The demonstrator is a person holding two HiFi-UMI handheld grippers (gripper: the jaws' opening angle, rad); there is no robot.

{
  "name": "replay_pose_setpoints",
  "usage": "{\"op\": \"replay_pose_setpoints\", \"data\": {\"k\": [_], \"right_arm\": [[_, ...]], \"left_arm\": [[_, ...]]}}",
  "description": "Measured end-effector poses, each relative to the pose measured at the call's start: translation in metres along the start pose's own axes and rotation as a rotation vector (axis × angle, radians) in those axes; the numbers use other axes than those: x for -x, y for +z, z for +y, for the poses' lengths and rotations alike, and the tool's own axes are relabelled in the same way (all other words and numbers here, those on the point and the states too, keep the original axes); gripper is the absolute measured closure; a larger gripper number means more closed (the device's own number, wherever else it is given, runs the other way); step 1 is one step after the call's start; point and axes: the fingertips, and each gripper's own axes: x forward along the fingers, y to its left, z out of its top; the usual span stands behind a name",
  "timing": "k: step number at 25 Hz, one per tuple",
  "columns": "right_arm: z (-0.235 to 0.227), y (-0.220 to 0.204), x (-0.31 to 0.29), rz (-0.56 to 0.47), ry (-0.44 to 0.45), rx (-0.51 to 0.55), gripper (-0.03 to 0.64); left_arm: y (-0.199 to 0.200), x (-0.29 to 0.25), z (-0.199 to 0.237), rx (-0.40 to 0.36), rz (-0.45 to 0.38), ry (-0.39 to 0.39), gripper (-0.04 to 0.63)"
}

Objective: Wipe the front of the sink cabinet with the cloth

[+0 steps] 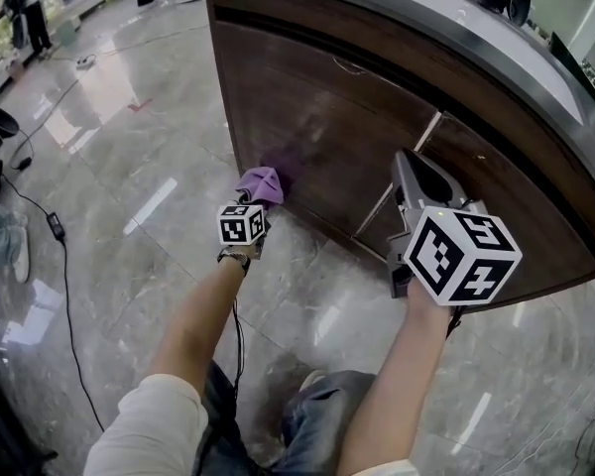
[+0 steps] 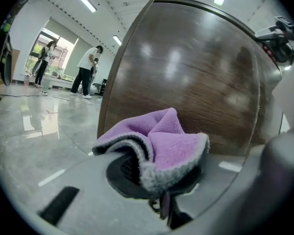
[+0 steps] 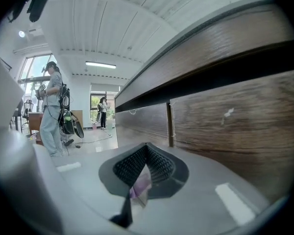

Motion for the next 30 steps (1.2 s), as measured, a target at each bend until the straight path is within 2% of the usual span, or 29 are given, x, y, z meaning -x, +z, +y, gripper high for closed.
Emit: {"op": "replay_pose_setpoints", "data": {"k": [14,19,26,28,30], "right_arm": [[-0.025,0.023,0.085,-0.046,-0.162,0.017,0.609],[-0.031,0.029,0.117,-0.037,-0.233,0.056,0.609],[-0.019,0.040,0.156,-0.063,-0.256,0.057,0.609],[-0.020,0.040,0.171,-0.059,-0.285,0.072,0.609],[-0.023,0.039,0.189,-0.055,-0.327,0.091,0.609]], "left_arm": [[-0.028,0.005,-0.121,-0.055,0.050,-0.186,0.548],[-0.034,0.010,-0.162,0.007,0.065,-0.283,0.548],[-0.043,0.017,-0.226,-0.126,0.134,-0.424,0.548],[-0.047,0.019,-0.247,-0.182,0.157,-0.479,0.549],[-0.051,0.021,-0.261,-0.194,0.169,-0.514,0.549]]}}
